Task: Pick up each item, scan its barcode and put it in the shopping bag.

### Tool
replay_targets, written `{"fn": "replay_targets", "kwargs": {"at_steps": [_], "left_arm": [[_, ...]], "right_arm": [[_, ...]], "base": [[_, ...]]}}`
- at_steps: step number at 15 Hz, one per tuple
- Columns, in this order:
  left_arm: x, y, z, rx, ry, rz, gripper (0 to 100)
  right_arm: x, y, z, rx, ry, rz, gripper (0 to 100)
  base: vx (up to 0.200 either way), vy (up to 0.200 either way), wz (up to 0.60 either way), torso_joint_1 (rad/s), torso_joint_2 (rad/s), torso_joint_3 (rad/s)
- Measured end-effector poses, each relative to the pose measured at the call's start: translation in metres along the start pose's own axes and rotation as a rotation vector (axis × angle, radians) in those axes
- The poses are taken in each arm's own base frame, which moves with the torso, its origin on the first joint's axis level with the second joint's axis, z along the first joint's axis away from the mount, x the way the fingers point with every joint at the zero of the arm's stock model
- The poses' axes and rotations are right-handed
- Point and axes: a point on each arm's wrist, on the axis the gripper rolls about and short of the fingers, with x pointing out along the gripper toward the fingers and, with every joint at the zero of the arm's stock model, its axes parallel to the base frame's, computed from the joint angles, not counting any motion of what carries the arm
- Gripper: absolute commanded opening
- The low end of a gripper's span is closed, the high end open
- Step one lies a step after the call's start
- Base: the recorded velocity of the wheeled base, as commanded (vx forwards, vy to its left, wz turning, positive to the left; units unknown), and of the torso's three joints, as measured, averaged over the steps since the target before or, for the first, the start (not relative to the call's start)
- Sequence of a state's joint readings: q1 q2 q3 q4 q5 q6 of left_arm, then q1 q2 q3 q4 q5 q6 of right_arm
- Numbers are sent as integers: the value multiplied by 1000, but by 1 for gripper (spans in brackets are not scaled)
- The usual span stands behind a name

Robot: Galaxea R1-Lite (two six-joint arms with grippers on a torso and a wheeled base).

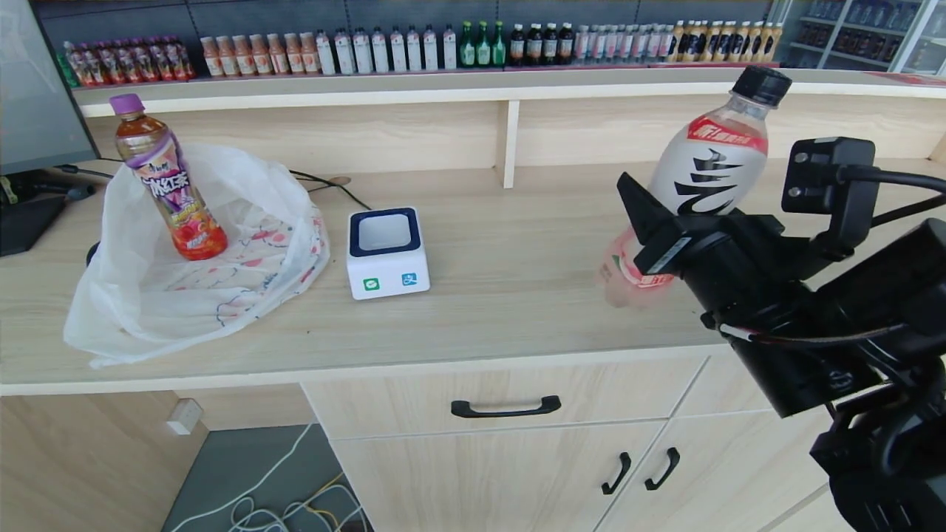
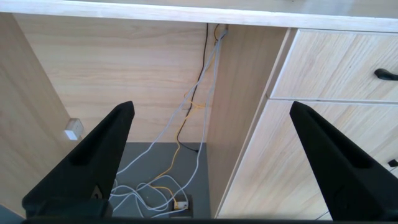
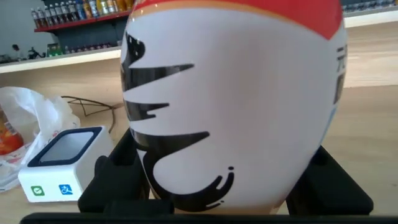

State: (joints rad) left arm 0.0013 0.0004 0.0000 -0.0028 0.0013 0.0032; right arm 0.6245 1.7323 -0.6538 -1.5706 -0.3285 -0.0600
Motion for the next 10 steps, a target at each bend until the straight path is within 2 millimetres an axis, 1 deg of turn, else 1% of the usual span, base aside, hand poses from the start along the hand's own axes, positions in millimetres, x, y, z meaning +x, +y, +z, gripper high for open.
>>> {"fn": "replay_targets", "kwargs": {"at_steps": [2,9,10], "left_arm": [[0,0,0,0,0,0,100],[0,0,0,-1,0,0,100],[0,0,0,-2,0,0,100]], "right_arm": [[6,1,3,6,-22,-6,0],[11,1,5,17,-41,-1,0],[11,2,5,20,-42,-1,0]], "base": [[0,0,0,0,0,0],[0,0,0,0,0,0],[0,200,0,2,-2,-2]]}}
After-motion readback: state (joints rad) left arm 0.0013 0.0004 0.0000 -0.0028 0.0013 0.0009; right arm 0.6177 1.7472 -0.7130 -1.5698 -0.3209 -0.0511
